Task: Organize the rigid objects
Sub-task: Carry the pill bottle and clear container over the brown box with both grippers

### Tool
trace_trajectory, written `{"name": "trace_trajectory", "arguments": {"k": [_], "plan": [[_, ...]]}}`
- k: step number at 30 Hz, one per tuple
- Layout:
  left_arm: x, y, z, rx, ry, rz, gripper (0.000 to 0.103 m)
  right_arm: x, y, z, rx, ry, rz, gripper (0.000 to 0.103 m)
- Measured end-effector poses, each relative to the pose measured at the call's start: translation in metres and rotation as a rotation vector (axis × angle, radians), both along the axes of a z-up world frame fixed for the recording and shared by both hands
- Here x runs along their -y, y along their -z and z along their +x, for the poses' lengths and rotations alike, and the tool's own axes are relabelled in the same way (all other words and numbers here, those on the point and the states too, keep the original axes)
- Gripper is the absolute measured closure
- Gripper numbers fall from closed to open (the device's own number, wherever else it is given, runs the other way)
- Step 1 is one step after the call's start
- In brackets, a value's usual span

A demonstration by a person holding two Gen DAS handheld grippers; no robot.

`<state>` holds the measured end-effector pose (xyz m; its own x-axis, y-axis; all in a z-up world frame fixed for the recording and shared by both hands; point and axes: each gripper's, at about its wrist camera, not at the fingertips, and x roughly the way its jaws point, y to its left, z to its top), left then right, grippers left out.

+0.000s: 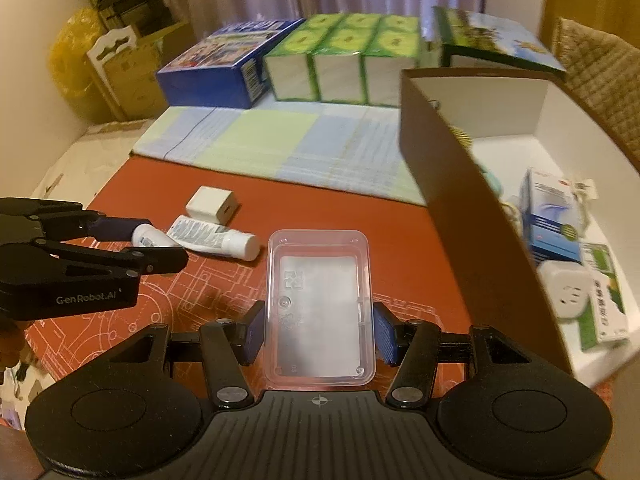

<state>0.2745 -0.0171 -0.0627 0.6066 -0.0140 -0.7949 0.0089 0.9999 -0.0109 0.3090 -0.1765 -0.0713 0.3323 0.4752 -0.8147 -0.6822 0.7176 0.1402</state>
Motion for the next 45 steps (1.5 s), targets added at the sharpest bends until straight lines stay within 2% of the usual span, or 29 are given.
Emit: {"name": "trace_trajectory", "arguments": {"k": [12, 20, 32, 45], "plan": [[0.058, -0.022, 0.027, 0.056, 0.15, -0.01, 0.061, 0.054, -0.031, 0.006, 0.06, 0.108, 0.038, 0.051], [0.098, -0.043, 0.061, 0.117, 0.238, -0.003, 0.061, 0.085, -0.053, 0.028, 0.114, 0.165, 0.053, 0.051], [0.138, -0.049, 0.133, 0.144, 0.287, 0.015, 0.061, 0.108, -0.056, 0.104, 0.135, 0.21, 0.05, 0.051], [0.145, -0.028, 0.229, 0.087, 0.28, 0.064, 0.061, 0.101, -0.035, 0.204, 0.101, 0.228, 0.042, 0.051]]}}
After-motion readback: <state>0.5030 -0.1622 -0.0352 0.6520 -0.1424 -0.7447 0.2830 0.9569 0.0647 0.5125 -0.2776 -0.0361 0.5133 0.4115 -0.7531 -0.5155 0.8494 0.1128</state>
